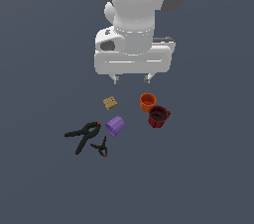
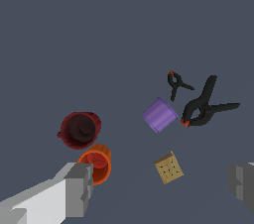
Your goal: Pick up a designated object from a clutter of objects.
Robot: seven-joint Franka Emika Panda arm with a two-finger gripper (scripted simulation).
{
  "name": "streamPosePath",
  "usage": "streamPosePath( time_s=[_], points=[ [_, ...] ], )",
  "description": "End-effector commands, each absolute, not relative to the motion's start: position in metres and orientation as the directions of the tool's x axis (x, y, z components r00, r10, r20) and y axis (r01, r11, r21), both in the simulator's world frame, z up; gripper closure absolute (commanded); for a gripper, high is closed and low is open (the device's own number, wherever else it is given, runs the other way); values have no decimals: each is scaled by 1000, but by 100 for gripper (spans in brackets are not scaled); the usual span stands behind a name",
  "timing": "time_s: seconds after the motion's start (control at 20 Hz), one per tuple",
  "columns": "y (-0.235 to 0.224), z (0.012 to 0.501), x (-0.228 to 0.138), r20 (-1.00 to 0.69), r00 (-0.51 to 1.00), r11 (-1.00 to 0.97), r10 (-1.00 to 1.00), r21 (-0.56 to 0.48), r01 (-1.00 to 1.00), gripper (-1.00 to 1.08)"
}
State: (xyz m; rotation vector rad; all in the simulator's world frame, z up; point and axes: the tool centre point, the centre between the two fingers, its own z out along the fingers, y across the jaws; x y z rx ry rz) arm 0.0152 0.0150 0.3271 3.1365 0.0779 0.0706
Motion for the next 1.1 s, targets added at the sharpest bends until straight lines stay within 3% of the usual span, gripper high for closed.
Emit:
streamPosePath(
  time_s=[0.0, 0.6, 1.05],
  points=[
    [15, 327, 15, 45, 998, -999, 50, 4, 50, -60],
    [34, 324, 19, 51, 996, -997, 73, 0, 73, -60],
    [67, 274, 21, 41, 990, -990, 137, 25, 136, -60]
  ],
)
